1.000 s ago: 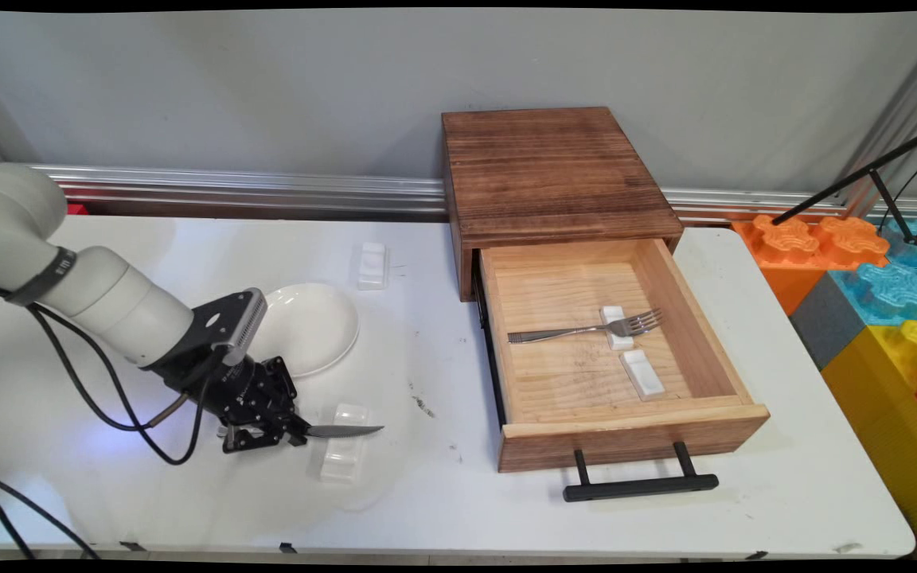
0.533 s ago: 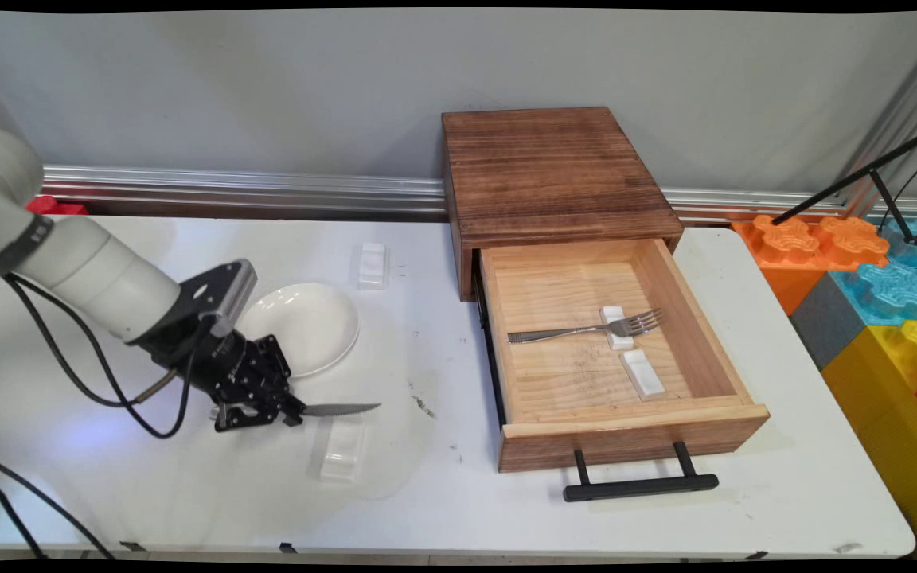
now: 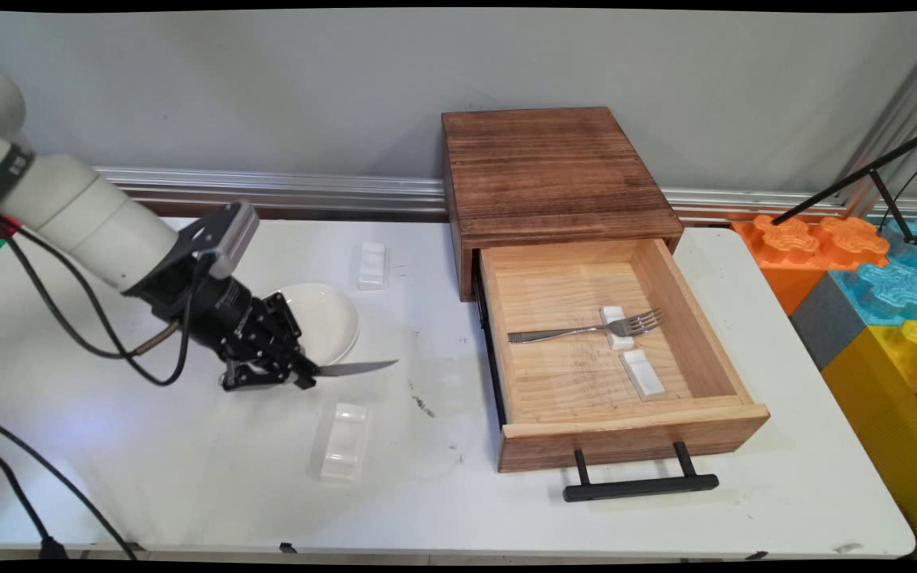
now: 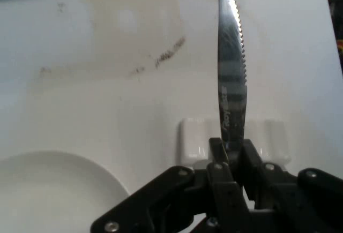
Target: Place the picked object into the drawer
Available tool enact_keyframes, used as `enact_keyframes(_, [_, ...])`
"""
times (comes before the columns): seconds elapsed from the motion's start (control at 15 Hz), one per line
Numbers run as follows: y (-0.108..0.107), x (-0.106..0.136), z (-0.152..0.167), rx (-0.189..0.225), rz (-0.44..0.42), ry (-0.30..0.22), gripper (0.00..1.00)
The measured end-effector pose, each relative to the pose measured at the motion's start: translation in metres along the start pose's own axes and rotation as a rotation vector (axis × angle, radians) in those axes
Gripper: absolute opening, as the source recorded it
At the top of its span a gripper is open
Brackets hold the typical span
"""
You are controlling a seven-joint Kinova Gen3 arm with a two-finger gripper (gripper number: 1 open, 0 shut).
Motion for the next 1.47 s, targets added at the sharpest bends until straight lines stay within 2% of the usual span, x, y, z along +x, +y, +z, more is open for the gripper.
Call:
enact_keyframes(0.4, [-0.008,0.044,-0.010,0.012,-0.026,0.042,0.00])
enact_keyframes(0.73, [-0.012,0.083,-0.006,0.005,-0.058,0.061,0.00])
enact_keyframes(1.07, [-0.014,0.131,0.012,-0.010,-0.088,0.081,0.00])
enact_keyframes(1.47, [-0.020,0.190,0.040,-0.011,-0.127,0.075,0.00])
